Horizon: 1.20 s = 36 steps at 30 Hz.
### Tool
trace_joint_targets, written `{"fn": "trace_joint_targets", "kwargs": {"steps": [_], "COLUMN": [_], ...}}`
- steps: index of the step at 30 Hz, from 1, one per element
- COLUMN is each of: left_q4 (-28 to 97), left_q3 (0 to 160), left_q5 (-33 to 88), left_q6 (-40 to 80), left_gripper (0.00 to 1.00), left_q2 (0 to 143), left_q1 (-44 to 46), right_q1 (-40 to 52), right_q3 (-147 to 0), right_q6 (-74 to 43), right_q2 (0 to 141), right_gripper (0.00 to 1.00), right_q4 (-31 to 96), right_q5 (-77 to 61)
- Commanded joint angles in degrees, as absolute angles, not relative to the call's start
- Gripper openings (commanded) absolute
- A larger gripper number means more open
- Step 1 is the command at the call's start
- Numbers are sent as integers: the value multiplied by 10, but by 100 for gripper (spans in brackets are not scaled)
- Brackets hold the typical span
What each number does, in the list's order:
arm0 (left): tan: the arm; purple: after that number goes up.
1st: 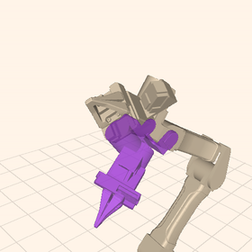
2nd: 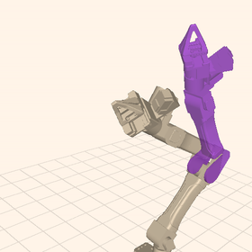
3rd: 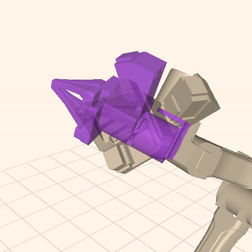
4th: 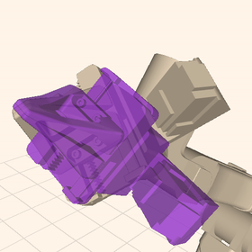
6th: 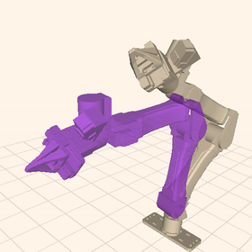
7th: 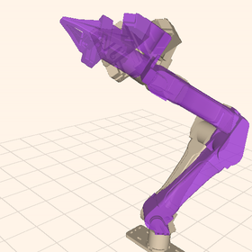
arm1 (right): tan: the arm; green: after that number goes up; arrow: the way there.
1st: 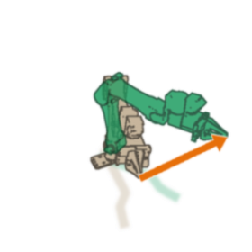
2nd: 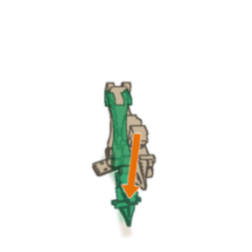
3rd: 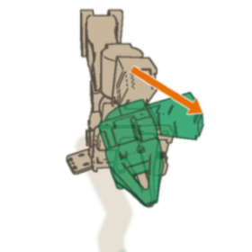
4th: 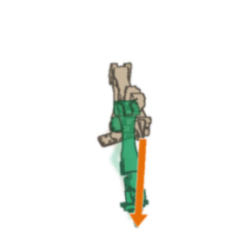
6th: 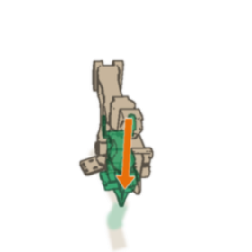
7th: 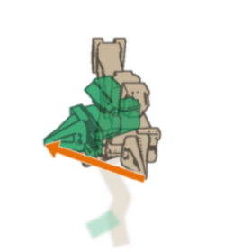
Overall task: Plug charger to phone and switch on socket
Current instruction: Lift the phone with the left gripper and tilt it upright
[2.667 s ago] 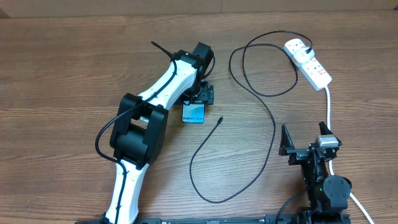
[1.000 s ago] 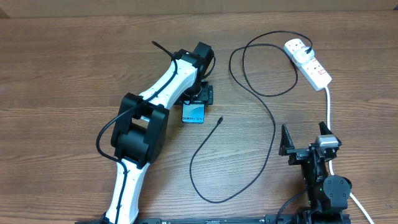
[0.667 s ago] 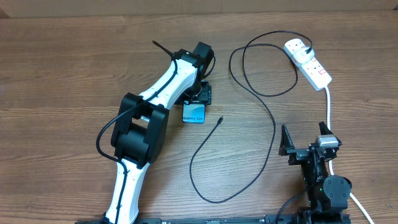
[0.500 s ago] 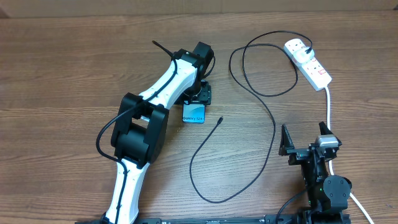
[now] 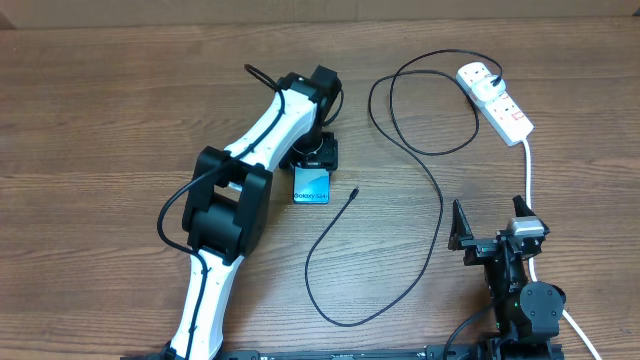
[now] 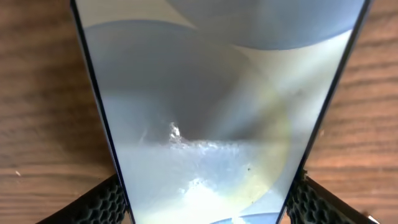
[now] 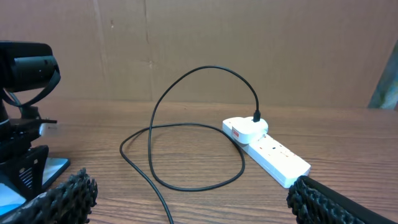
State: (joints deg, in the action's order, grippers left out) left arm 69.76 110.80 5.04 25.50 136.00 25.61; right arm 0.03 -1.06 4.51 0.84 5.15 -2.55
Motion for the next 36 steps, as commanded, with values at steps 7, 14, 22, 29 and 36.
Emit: {"fn": "trace_joint_targets", "kwargs": {"steps": [7,14,22,29,36], "left_q4": [757,785,789,791,790], "left_q3": [1160,1183,1183,1183,1183], "left_q5": [195,273,420,606,752], "left_q6": [258,252,252,242,242], "left_gripper": [67,67,66,66,66], "left_q2": [1394,1394,1394,1394,1394], "left_q1": [220,198,168,133,95], "right_q1": [3,3,3,3,3], "right_q3": [-5,-5,-5,-5,-5], "right_q6": [48,48,48,48,48], "right_q2": [2,2,2,2,2], "right_gripper": [100,100,100,100,100], "right_q4": [48,48,48,48,48], "right_q5": [-22,-22,-22,-22,-22]}}
